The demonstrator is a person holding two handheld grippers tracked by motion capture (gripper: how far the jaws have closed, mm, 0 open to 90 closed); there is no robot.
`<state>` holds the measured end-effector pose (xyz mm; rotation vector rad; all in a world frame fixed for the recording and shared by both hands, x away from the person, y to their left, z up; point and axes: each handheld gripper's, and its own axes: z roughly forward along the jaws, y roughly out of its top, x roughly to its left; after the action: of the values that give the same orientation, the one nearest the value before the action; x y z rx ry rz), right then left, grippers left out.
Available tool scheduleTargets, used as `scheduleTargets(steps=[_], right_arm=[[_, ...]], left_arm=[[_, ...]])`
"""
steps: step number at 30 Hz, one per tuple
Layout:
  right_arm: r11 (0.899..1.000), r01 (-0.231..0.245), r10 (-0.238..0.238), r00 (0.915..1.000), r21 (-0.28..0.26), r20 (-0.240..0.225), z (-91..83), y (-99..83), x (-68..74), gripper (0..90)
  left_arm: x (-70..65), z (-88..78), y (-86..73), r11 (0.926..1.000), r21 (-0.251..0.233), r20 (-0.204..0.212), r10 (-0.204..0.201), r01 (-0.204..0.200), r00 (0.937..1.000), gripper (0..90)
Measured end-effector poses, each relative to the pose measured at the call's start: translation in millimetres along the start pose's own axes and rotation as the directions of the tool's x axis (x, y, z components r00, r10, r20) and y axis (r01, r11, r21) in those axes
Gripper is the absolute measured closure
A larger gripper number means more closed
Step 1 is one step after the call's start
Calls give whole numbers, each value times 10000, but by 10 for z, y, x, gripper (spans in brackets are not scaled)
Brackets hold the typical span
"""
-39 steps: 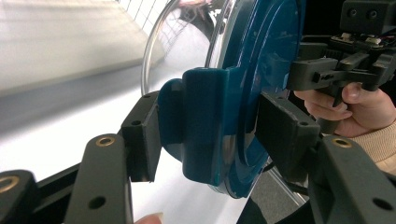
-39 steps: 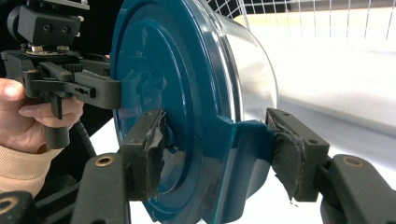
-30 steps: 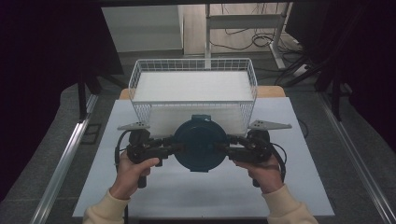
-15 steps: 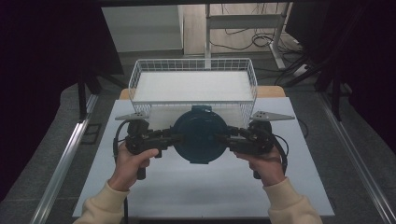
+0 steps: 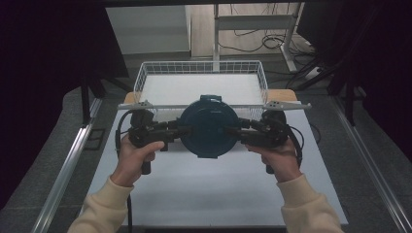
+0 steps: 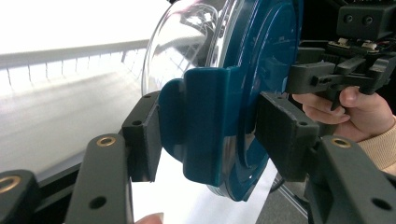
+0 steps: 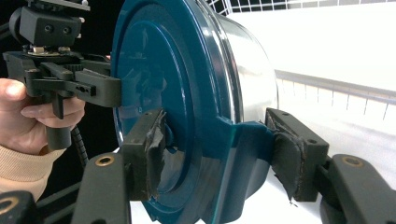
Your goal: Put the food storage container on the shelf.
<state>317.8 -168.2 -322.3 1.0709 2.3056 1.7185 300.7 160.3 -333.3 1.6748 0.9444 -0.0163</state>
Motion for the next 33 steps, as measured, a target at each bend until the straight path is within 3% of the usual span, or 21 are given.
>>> scheduleTargets(steps=[19, 33], right_arm=[[9993, 293, -294, 9996, -217, -18, 58, 550, -7, 404], [9996, 92, -92, 10000, -273, 9, 273, 917, -267, 404]], left_arm=[[36, -127, 539, 9981, -314, -176, 516, -522, 9985, 429], [358, -4, 939, 9986, -485, -92, 184, -188, 9998, 427]])
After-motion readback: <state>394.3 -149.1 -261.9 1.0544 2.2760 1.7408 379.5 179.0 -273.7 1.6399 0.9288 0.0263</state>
